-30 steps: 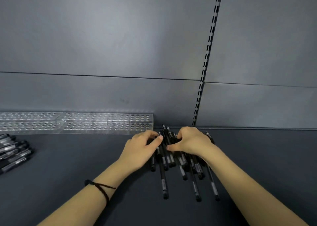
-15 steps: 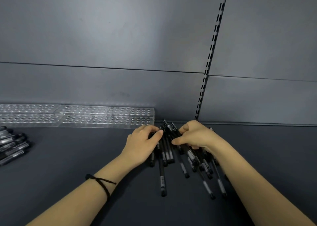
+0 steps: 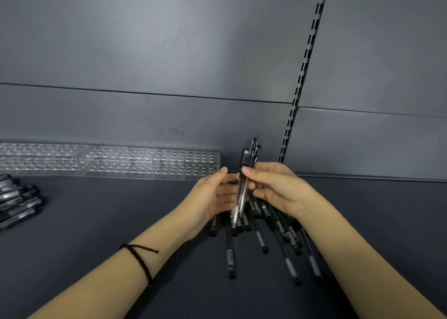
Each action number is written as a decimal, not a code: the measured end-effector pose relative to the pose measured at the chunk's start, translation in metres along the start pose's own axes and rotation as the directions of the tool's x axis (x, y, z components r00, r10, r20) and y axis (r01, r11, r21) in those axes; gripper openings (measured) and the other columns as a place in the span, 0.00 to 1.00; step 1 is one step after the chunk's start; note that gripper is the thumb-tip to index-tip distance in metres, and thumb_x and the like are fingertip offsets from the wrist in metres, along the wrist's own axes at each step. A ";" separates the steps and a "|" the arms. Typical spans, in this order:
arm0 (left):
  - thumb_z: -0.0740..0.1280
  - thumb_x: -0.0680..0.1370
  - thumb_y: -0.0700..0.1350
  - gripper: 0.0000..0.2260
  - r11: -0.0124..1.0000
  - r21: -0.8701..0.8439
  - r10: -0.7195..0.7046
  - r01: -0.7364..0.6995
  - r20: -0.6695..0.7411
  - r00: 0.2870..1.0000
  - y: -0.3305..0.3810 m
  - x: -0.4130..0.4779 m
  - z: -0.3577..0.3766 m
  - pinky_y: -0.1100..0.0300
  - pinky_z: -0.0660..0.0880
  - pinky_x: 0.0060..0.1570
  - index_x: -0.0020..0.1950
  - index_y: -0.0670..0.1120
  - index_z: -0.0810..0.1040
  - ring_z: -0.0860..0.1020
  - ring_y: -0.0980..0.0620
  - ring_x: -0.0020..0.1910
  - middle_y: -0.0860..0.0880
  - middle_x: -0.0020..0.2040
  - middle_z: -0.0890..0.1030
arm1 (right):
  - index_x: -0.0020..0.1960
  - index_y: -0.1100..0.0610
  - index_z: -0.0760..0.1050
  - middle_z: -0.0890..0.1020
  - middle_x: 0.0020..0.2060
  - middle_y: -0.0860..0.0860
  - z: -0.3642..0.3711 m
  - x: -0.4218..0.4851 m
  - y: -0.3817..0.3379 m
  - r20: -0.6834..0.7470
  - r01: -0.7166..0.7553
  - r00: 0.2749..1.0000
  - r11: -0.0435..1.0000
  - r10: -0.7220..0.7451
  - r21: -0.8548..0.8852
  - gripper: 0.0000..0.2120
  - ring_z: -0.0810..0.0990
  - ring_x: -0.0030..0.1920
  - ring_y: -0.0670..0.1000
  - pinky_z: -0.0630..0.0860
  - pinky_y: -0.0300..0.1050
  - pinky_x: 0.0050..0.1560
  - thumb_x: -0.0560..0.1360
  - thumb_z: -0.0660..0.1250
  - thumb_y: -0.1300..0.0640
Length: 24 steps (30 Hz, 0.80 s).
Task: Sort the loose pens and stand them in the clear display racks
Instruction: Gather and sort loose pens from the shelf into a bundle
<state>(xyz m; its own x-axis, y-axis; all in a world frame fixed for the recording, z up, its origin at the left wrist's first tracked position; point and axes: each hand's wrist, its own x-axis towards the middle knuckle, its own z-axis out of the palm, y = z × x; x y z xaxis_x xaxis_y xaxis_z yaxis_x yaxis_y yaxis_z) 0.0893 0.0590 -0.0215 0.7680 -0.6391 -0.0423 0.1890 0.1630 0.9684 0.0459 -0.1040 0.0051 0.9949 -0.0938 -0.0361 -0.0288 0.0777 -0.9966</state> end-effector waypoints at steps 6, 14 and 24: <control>0.54 0.82 0.57 0.24 0.996 0.038 -0.079 0.076 0.113 0.990 0.003 -0.005 0.004 0.62 0.76 0.37 0.60 0.39 0.77 0.77 0.54 0.34 0.47 0.38 0.79 | 0.39 0.55 0.78 0.72 0.23 0.46 0.009 -0.005 -0.002 -0.088 0.059 0.993 0.965 -0.084 -0.257 0.07 0.67 0.25 0.42 0.62 0.32 0.22 0.74 0.72 0.55; 0.60 0.80 0.55 0.16 1.000 0.011 -0.029 0.030 -0.013 0.999 0.002 -0.003 -0.001 0.67 0.59 0.24 0.54 0.44 0.76 0.60 0.58 0.26 0.53 0.30 0.62 | 0.47 0.57 0.81 0.83 0.40 0.50 0.004 -0.003 -0.001 -0.198 0.056 0.974 0.965 -0.109 -0.257 0.12 0.72 0.29 0.44 0.64 0.38 0.26 0.78 0.67 0.49; 0.60 0.82 0.50 0.11 0.979 -0.191 0.057 -0.074 -0.091 0.994 0.003 0.002 -0.011 0.65 0.65 0.22 0.46 0.44 0.71 0.66 0.56 0.23 0.51 0.28 0.69 | 0.50 0.57 0.81 0.83 0.44 0.49 0.001 0.008 0.010 -0.300 -0.279 0.953 0.260 -0.044 -0.924 0.27 0.81 0.46 0.50 0.79 0.50 0.50 0.69 0.69 0.33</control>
<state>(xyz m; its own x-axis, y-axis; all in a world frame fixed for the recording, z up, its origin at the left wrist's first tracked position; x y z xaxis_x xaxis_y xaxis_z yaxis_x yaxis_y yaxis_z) 0.0987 0.0665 -0.0212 0.8302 -0.5575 -0.0092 0.2453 0.3504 0.9039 0.0540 -0.1030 -0.0056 0.9203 -0.3910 -0.0132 -0.3746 -0.8710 -0.3180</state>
